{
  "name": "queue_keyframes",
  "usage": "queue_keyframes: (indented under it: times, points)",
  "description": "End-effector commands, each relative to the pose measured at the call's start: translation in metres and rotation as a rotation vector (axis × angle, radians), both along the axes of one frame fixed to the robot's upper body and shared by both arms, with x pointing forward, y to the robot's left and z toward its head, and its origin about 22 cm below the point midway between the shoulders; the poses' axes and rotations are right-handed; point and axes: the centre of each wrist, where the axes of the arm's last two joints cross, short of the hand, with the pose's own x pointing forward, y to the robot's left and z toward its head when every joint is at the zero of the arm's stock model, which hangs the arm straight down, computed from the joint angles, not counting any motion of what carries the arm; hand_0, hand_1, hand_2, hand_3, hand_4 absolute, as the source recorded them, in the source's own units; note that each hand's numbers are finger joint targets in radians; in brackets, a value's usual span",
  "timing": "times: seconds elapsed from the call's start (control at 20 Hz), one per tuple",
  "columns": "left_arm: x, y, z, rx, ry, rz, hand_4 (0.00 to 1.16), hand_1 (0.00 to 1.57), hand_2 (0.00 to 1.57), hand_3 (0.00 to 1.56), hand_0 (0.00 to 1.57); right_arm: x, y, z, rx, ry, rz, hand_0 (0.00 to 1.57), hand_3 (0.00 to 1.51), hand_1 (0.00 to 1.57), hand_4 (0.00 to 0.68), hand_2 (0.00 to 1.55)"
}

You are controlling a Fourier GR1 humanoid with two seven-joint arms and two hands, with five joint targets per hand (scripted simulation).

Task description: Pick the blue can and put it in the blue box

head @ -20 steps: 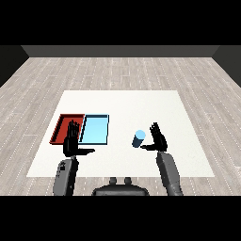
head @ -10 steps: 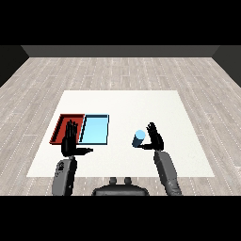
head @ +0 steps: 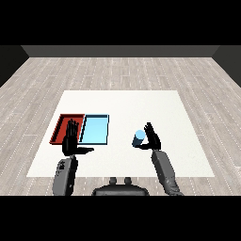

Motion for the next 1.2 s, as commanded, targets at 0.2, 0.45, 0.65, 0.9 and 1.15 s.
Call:
queue_keyframes:
  times: [0.2, 0.45, 0.65, 0.9, 1.15]
  points:
    - [-0.009, -0.004, 0.006, -0.002, 0.008, 0.016, 0.00, 0.00, 0.00, 0.00, 0.00, 0.025, 0.018, 0.008, 0.020, 0.013, 0.043, 0.00, 0.00, 0.00, 0.000, 0.00]
    - [-0.010, 0.006, -0.007, 0.011, 0.000, 0.032, 0.00, 0.00, 0.00, 0.00, 0.00, 0.017, 0.027, 0.009, 0.004, 0.002, 0.026, 0.00, 0.00, 0.00, 0.000, 0.00]
    - [-0.006, 0.020, -0.013, -0.011, -0.002, 0.002, 0.00, 0.00, 0.00, 0.00, 0.00, 0.021, 0.021, 0.013, -0.013, 0.005, 0.053, 0.00, 0.00, 0.00, 0.000, 0.00]
    - [-0.014, 0.012, -0.001, -0.011, -0.011, -0.013, 0.00, 0.00, 0.00, 0.00, 0.00, 0.029, 0.030, -0.005, 0.033, 0.029, 0.061, 0.00, 0.00, 0.00, 0.000, 0.00]
    - [-0.003, 0.014, 0.016, 0.017, -0.015, 0.017, 0.00, 0.00, 0.00, 0.00, 0.00, 0.037, 0.030, 0.004, 0.003, 0.025, -0.004, 0.00, 0.00, 0.00, 0.000, 0.00]
